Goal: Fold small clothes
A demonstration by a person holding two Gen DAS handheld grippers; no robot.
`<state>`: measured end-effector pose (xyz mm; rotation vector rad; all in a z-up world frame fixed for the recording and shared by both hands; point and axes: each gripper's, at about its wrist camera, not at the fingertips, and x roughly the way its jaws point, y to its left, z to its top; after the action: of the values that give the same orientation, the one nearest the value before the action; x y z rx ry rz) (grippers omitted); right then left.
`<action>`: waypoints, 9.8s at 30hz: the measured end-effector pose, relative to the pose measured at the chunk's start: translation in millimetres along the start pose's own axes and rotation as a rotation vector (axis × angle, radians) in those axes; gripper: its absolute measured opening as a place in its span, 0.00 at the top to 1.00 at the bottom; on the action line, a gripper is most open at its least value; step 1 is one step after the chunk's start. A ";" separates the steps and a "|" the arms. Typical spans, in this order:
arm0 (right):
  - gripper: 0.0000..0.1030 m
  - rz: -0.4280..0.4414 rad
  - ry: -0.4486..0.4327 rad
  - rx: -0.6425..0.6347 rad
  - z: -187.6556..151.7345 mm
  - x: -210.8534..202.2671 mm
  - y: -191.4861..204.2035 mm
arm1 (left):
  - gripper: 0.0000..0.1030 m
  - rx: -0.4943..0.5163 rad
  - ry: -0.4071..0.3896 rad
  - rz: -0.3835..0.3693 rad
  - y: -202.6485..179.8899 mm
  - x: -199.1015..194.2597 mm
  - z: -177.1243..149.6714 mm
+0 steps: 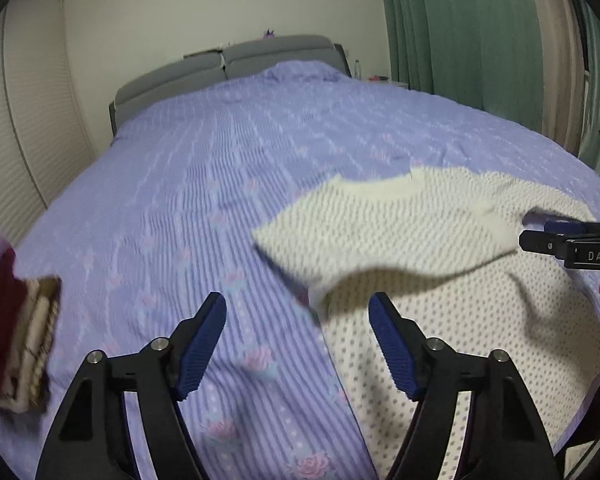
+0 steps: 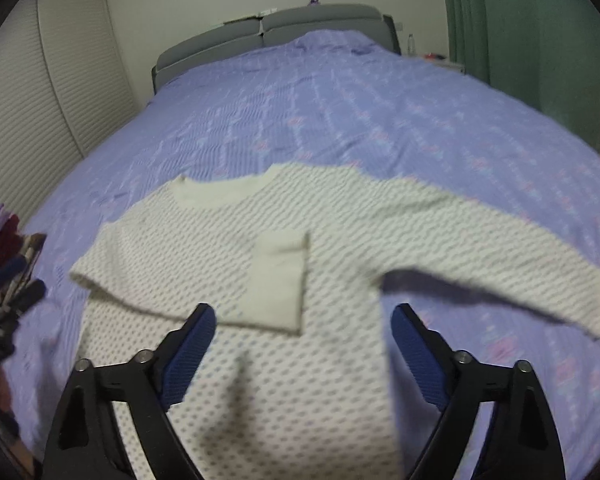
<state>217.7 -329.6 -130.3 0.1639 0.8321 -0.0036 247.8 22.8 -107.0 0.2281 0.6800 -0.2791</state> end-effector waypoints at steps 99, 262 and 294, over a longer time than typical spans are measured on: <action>0.56 -0.072 0.000 0.057 35.8 37.2 -18.8 | 0.50 -0.124 0.028 0.227 -3.2 47.7 -27.8; 0.36 -0.021 -0.026 0.003 8.1 26.0 -36.5 | 0.94 -0.528 -0.146 -0.329 36.5 8.8 84.1; 0.39 -0.253 0.005 0.126 -2.8 32.0 -61.6 | 0.93 -0.587 0.114 -0.220 43.9 64.8 -20.6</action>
<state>233.1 -388.0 -164.6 0.1768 0.8536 -0.2936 298.3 58.6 -159.3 -0.3963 0.8715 -0.2659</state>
